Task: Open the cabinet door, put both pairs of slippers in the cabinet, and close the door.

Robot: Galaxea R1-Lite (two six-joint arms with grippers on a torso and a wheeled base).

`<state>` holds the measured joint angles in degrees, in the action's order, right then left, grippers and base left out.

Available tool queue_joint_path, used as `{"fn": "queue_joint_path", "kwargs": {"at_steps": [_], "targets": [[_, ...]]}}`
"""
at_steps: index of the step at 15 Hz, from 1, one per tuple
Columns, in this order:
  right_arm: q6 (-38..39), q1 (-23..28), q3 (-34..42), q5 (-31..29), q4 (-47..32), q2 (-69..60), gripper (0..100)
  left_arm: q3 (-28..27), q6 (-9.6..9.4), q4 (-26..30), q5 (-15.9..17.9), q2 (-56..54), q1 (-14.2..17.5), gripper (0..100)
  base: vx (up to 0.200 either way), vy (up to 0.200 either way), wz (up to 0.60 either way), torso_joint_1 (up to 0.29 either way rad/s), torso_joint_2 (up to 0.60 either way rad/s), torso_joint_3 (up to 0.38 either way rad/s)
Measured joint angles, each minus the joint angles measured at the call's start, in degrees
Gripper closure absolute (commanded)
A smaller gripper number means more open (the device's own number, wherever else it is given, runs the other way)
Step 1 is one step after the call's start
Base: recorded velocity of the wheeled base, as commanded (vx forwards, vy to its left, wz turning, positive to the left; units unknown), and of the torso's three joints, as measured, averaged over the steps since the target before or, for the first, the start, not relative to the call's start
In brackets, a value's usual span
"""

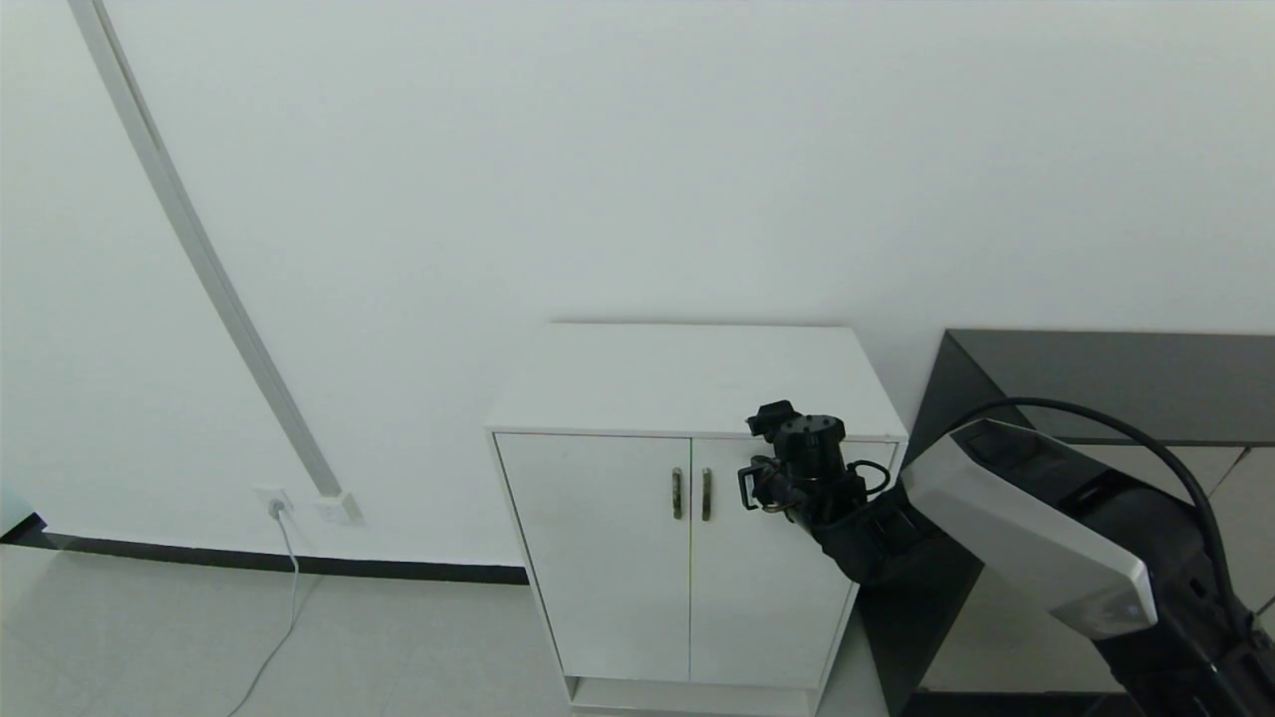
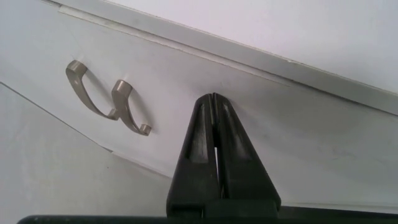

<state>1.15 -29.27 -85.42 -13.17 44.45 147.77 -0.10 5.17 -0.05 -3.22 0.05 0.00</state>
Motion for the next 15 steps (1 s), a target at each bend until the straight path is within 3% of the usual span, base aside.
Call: {"fn": "queue_joint_path", "kwargs": {"at_steps": [8,12,15], "targets": [[0.09,0.63,0.63,-0.07,0.44,0.18,100,0.00,0.00,0.00,-0.01,0.00,0.00,100,0.000,0.000,0.00,0.000,0.00,0.000],[0.18,0.30,8.46,-0.05,5.63,-2.90,100,0.00,0.00,0.00,-0.01,0.00,0.00,100,0.000,0.000,0.00,0.000,0.00,0.000],[0.20,0.66,18.62,-0.02,11.61,-6.88,100,0.00,0.00,-0.02,0.00,0.00,0.00,100,0.000,0.000,0.00,0.000,0.00,0.000]]}}
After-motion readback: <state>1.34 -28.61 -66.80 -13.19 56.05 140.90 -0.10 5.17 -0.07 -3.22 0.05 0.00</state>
